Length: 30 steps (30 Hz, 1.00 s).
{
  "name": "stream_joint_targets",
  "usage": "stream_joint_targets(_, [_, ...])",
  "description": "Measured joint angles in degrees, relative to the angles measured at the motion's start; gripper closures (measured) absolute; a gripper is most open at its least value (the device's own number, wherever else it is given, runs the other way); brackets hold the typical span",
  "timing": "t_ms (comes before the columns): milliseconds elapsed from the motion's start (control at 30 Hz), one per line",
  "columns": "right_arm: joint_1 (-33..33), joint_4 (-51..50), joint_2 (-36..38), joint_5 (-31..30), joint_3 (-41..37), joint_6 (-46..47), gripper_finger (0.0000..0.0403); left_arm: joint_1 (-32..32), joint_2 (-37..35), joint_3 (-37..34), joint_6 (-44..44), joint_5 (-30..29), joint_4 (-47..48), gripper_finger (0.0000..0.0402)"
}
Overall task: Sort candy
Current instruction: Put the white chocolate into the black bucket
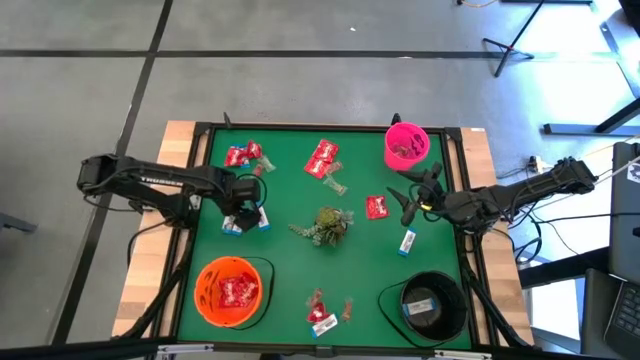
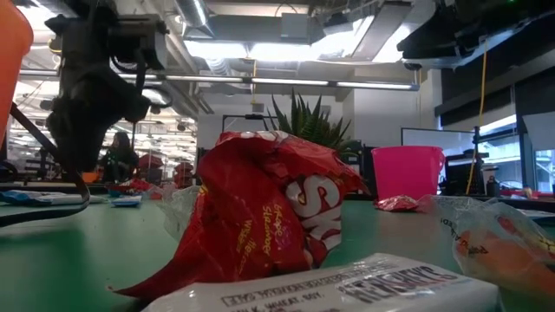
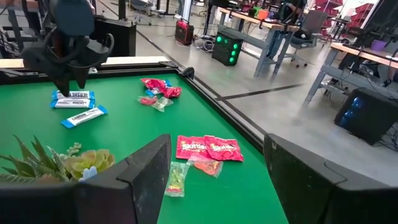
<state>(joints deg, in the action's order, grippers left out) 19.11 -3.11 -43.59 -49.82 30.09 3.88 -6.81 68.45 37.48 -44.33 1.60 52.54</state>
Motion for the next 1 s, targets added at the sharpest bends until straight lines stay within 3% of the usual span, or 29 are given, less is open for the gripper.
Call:
stream_joint_targets(467, [0.00,0.00,-0.02,-0.06,0.00,-0.81,0.0150,0.00,0.02,-7.13,-4.86,0.77,-7.06,0.0156])
stream_joint_targets(1000, [0.00,0.04,-0.02,-0.66,0.00,-0.74,0.0150,0.02,0.06,-7.70,-3.34,-0.43,-15.25,0.0157])
